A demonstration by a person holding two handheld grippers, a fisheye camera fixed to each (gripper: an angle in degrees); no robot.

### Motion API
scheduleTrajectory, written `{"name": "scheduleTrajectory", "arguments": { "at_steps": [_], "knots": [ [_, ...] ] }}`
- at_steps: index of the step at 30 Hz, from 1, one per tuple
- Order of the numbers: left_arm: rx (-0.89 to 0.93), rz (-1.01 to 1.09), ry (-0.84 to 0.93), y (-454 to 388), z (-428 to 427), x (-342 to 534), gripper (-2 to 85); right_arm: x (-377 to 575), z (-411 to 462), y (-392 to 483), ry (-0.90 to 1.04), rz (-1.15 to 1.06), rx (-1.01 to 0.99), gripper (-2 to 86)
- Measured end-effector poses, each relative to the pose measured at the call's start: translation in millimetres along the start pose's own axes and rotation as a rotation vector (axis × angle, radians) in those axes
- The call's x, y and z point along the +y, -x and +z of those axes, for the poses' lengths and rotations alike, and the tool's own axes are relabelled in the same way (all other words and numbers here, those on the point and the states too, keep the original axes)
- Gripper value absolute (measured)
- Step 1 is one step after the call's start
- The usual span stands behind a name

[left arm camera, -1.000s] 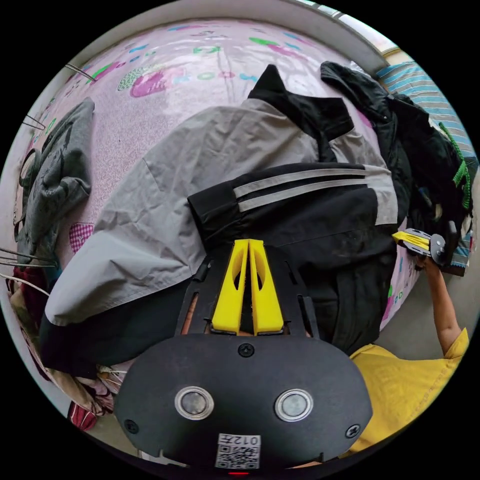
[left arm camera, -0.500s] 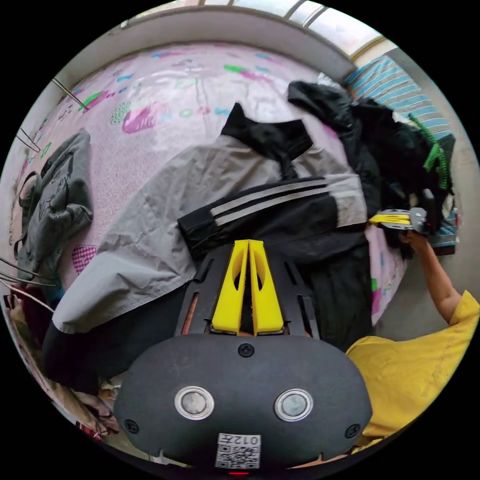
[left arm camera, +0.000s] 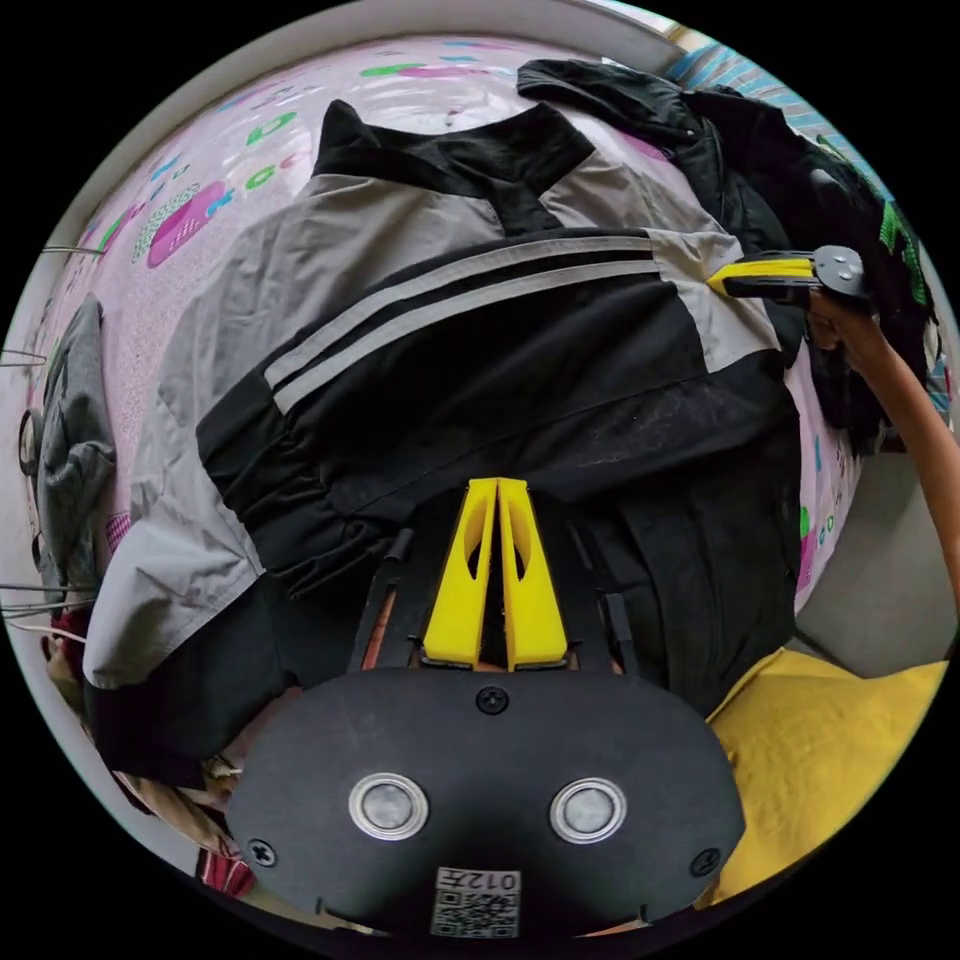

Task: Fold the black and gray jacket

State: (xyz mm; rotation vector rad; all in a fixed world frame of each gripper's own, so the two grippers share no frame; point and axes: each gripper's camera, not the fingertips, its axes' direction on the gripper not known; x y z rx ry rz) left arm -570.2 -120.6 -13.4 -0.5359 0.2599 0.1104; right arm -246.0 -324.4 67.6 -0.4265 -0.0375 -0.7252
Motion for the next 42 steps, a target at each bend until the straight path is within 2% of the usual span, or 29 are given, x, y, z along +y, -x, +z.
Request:
{"name": "scheduleTrajectory", "arguments": {
  "at_steps": [5, 8, 12, 19, 24, 30, 37, 42],
  "knots": [
    [0.007, 0.021, -0.079, -13.6, -47.8, 63.8, -0.2, 81.4, -50.5, 38.5, -0.074, -0.065, -0.146, 0.0],
    [0.007, 0.008, -0.04, -26.6, -52.8, 121.1, -0.2, 141.8, -40.6, 80.5, -0.002, -0.07, -0.269, 0.0],
    [-0.047, -0.003, 0.062, -43.2, -34.7, 193.3, -0.2, 195.8, -9.0, 134.0, 0.097, -0.045, -0.253, -0.1],
    [-0.122, -0.055, 0.142, -35.3, -0.6, 249.9, -0.2, 209.0, 14.0, 174.3, 0.154, 0.025, -0.108, -0.1],
    [-0.109, -0.072, 0.106, -29.0, 4.8, 275.5, 0.0, 209.7, 21.1, 201.8, 0.179, 0.084, -0.043, 0.2],
    [0.056, -0.188, 0.052, 2.4, -3.0, 305.2, 0.3, 215.9, 21.2, 213.8, 0.171, 0.202, -0.063, 0.4],
    [0.135, -0.287, 0.015, 15.7, -17.7, 348.7, 0.5, 234.5, 16.6, 214.3, 0.128, 0.293, -0.156, 0.1],
    [0.1, -0.402, -0.133, 36.2, -75.7, 409.6, 0.5, 236.9, -33.2, 257.9, -0.064, 0.155, -0.203, 0.1]
  ]
}}
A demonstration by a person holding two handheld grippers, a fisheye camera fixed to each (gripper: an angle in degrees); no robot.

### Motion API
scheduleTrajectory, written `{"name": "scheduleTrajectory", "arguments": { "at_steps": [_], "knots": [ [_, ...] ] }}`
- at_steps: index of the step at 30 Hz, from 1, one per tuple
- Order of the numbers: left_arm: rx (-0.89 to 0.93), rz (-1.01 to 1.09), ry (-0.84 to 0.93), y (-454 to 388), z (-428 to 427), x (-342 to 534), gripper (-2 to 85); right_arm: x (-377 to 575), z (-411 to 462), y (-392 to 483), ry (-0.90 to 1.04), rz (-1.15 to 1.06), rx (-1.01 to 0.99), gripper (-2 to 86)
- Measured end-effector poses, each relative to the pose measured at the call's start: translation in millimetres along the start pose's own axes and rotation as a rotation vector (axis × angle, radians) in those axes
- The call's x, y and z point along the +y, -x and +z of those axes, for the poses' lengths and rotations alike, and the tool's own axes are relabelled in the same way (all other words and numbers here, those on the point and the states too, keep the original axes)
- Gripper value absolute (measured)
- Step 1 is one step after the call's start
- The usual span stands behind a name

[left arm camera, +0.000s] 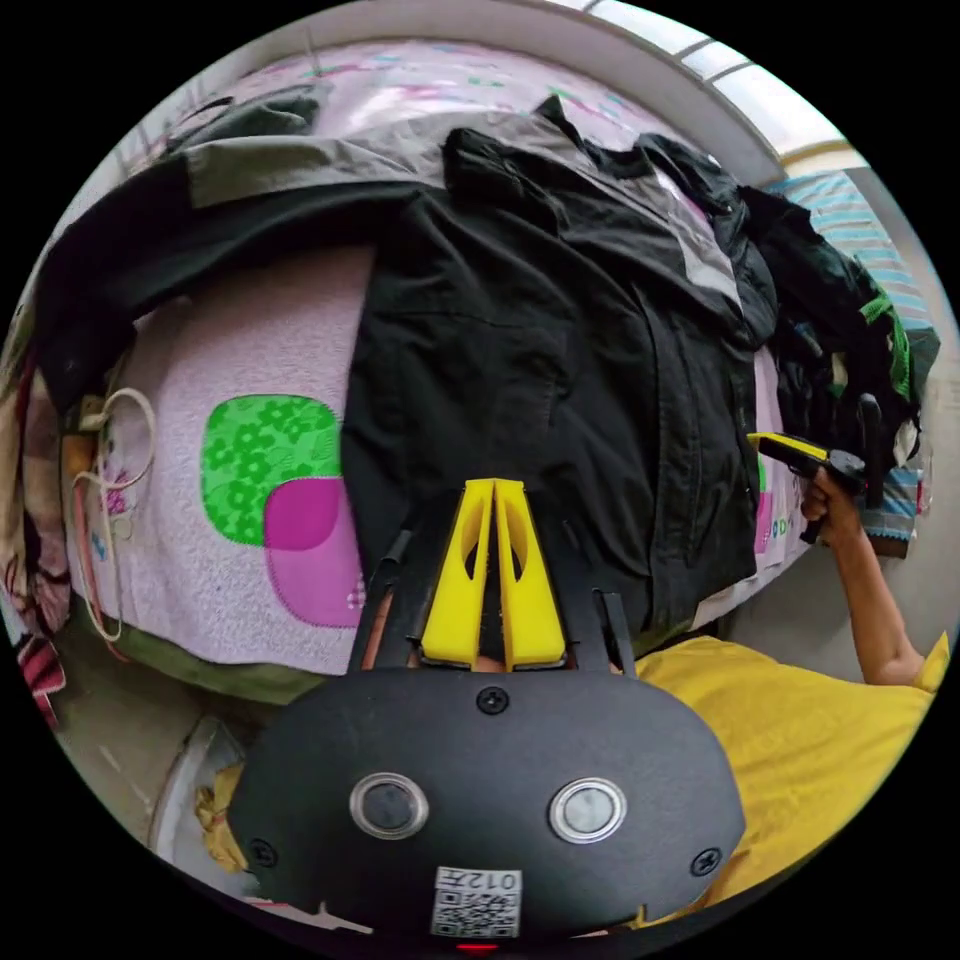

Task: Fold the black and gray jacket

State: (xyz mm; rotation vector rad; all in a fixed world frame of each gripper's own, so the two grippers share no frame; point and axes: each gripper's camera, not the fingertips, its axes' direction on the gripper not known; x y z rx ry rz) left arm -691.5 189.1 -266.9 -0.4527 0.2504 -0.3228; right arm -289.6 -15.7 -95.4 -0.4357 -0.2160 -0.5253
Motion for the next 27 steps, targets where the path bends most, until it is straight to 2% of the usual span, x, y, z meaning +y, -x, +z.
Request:
{"name": "scheduleTrajectory", "arguments": {
  "at_steps": [3, 7, 11, 14, 19, 23, 27],
  "knots": [
    [0.011, -0.214, -0.119, 58.9, -47.2, 19.6, 0.5, -11.5, 6.6, 42.7, 0.011, -0.129, -0.06, 0.0],
    [0.152, -0.509, -0.283, 150.3, -94.9, 42.8, 0.9, -25.7, 33.3, 75.0, 0.077, -0.165, -0.026, 0.0],
    [0.143, -0.612, -0.334, 202.2, -113.0, 42.7, 2.2, -25.7, 67.8, 90.0, 0.172, -0.143, 0.086, 0.0],
    [0.057, -0.594, -0.308, 225.6, -118.2, 28.0, 4.7, -28.6, 72.1, 94.2, 0.185, -0.066, 0.092, 0.0],
    [-0.156, -0.436, -0.246, 231.9, -117.3, -14.6, 8.5, -42.8, 79.6, 99.8, 0.276, -0.016, 0.105, 0.1],
    [-0.282, -0.314, -0.242, 221.7, -118.5, -42.8, 8.8, -52.8, 84.9, 90.5, 0.331, 0.104, 0.05, 0.3],
    [-0.344, -0.224, -0.193, 212.7, -111.1, -72.3, 6.1, -59.5, 90.8, 88.5, 0.382, 0.115, 0.047, 0.5]
  ]
}}
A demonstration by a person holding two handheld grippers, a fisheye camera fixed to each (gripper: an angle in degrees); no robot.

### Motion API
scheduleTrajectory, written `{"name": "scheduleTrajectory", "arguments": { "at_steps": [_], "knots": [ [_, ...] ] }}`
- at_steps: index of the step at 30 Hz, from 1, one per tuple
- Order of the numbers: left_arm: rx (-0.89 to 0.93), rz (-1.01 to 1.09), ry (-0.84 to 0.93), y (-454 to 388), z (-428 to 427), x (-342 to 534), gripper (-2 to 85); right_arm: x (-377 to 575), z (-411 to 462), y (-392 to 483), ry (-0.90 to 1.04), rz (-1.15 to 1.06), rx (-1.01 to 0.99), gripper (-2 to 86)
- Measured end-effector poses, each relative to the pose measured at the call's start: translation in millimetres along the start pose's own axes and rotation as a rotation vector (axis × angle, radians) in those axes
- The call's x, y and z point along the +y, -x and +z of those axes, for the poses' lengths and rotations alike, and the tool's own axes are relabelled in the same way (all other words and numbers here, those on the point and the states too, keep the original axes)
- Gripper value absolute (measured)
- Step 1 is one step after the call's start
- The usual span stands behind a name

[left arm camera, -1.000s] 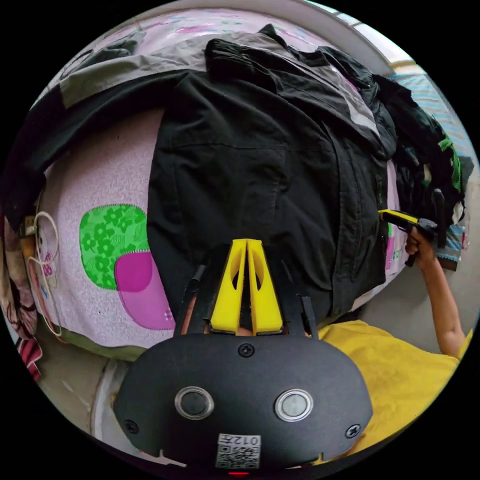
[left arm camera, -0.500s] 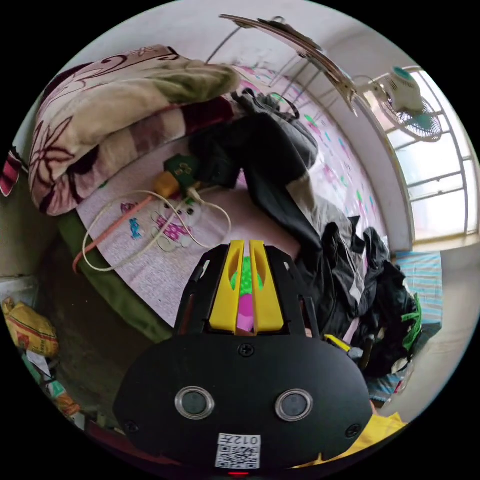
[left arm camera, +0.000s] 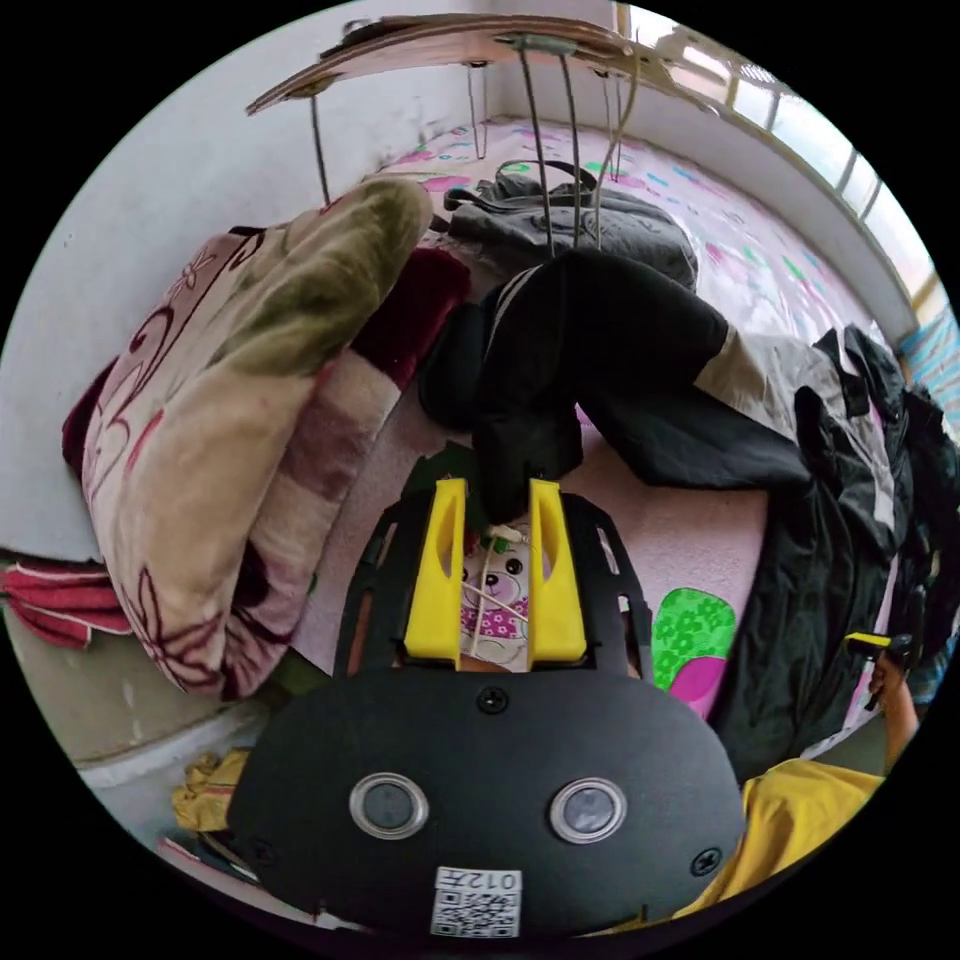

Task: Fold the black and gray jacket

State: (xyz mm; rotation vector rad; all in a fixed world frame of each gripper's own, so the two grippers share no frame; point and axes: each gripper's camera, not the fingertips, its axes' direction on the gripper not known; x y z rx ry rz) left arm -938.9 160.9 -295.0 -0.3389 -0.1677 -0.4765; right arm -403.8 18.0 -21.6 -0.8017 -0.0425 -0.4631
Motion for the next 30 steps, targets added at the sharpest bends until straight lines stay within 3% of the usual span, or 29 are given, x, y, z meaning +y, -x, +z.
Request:
{"name": "scheduleTrajectory", "arguments": {
  "at_steps": [5, 9, 14, 21, 30],
  "knots": [
    [-0.065, 0.044, -0.014, -2.5, -18.7, -20.4, 2.0, -6.8, 4.2, 2.7, 0.043, -0.046, 0.036, 0.6],
    [-0.186, 0.148, -0.109, -6.4, -82.3, -48.3, 0.5, -7.8, 7.4, -3.9, 0.059, -0.084, 0.025, 0.7],
    [-0.232, 0.437, 0.065, -33.5, -158.2, -97.8, 0.1, -4.5, 10.9, -16.3, 0.058, -0.116, -0.001, 0.7],
    [-0.099, 0.656, 0.319, -108.4, -235.6, -176.9, 0.0, 11.2, 16.4, -36.2, 0.013, -0.201, -0.007, 0.6],
    [0.182, 0.854, 0.379, -278.7, -282.0, -241.7, 0.0, 54.9, 21.1, -85.9, -0.134, -0.226, -0.12, 0.3]
  ]
}}
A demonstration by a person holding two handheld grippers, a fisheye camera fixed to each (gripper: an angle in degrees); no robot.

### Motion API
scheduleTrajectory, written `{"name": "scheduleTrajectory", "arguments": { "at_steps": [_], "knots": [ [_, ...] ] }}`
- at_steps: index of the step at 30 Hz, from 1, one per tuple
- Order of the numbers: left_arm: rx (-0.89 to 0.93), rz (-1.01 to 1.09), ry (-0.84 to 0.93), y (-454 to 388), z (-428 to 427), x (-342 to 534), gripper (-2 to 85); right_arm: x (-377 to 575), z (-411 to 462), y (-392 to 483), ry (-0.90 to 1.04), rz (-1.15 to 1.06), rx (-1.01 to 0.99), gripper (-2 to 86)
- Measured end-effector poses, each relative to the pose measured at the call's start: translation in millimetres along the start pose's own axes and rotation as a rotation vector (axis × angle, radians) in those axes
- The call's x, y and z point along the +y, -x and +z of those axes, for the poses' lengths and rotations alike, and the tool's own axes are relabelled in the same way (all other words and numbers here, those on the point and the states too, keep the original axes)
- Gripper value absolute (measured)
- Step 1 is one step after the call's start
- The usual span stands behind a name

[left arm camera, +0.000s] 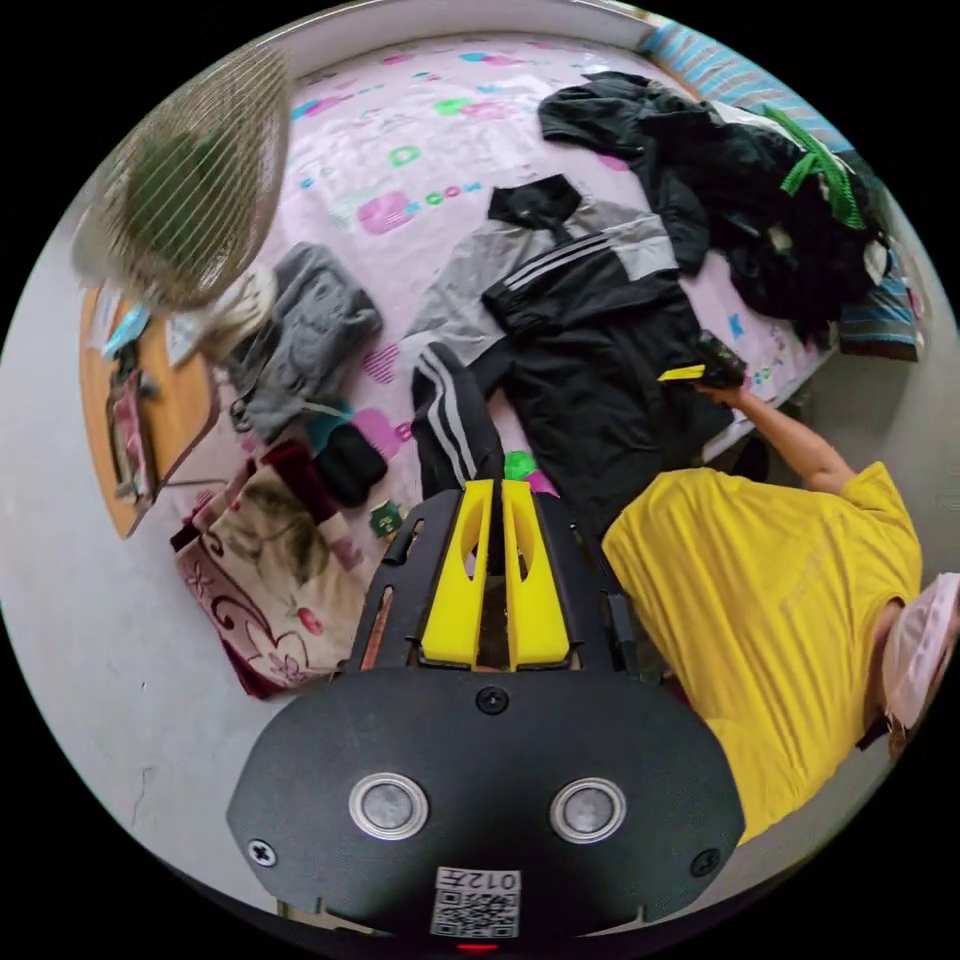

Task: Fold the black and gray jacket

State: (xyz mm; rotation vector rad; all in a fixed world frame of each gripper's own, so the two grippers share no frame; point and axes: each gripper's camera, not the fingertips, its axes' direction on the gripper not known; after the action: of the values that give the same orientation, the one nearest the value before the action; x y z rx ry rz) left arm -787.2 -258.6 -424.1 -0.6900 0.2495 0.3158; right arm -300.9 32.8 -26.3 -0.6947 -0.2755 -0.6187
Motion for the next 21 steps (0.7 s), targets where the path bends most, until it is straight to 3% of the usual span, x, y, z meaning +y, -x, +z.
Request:
{"name": "scheduleTrajectory", "arguments": {
  "at_steps": [9, 21],
  "knots": [
    [0.294, 0.169, -0.195, -84.9, -0.9, -165.4, 0.2, 61.1, 2.1, -48.7, -0.121, 0.05, -0.137, 0.2],
    [0.384, 0.147, -0.043, -171.7, 157.6, -375.1, 0.6, 129.6, 8.6, -123.3, -0.182, 0.155, -0.289, 0.5]
  ]
}}
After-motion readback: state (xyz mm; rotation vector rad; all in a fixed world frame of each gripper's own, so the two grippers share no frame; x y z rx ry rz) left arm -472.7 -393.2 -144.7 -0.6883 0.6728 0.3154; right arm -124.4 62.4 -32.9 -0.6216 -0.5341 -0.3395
